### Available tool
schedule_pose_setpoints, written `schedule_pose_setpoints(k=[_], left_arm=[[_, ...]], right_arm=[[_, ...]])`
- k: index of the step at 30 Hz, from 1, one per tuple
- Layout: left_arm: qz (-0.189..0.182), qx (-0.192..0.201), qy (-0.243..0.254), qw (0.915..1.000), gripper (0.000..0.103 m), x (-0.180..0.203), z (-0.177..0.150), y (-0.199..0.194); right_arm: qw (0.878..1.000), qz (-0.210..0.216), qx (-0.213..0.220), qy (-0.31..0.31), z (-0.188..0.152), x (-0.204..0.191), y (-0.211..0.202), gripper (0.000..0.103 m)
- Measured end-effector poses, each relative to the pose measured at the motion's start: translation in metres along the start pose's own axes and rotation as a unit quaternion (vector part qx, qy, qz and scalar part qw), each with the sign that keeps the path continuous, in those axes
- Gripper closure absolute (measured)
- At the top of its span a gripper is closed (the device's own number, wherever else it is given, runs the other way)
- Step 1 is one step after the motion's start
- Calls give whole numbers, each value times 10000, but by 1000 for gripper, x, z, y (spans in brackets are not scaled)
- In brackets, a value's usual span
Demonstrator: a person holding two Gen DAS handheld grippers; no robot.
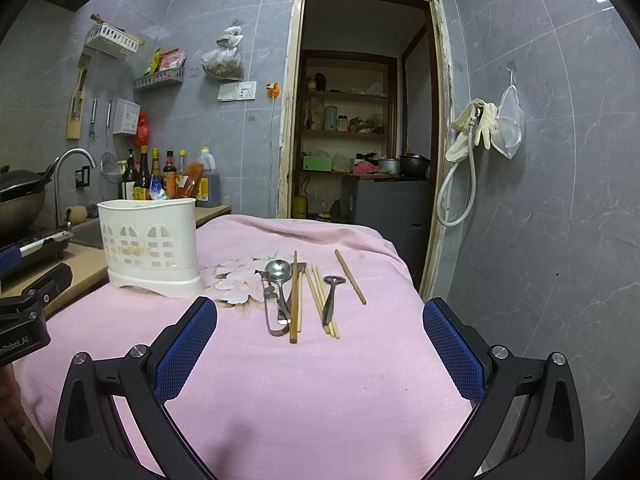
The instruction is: Organize utensils
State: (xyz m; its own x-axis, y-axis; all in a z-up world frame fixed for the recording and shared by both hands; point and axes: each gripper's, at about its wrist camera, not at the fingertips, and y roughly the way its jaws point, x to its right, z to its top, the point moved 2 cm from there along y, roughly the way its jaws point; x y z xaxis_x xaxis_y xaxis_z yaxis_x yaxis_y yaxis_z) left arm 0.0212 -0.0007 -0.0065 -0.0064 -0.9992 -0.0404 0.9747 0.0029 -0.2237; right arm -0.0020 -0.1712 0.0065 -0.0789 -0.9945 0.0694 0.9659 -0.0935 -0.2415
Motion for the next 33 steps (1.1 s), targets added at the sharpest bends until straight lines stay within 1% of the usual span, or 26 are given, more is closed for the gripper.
schedule_pose_setpoints(k=[11,16,21,25,28,31,33], left_arm=[[-52,-32,-65,10000,1,3,-1,5],[-155,-61,25,9999,1,11,9,13],[-423,-80,168,9989,1,26,30,27],[-690,-312,221,9969,1,39,43,47],[-900,-618,180,9939,1,50,49,65],[-1165,-1002,85,9881,1,61,53,87],[-1308,-1191,55,9842,1,68,56,97]], right_arm=[[10000,51,-69,-21,-1,-1,2,0],[9998,169,-78,-105,3,6,6,0],[9986,448,-92,-275,15,17,17,0],[9968,720,-227,-274,26,35,35,0],[9944,893,-500,-282,35,51,57,0],[9922,968,-745,-254,42,64,77,0],[9901,1035,-919,-248,46,73,92,0]])
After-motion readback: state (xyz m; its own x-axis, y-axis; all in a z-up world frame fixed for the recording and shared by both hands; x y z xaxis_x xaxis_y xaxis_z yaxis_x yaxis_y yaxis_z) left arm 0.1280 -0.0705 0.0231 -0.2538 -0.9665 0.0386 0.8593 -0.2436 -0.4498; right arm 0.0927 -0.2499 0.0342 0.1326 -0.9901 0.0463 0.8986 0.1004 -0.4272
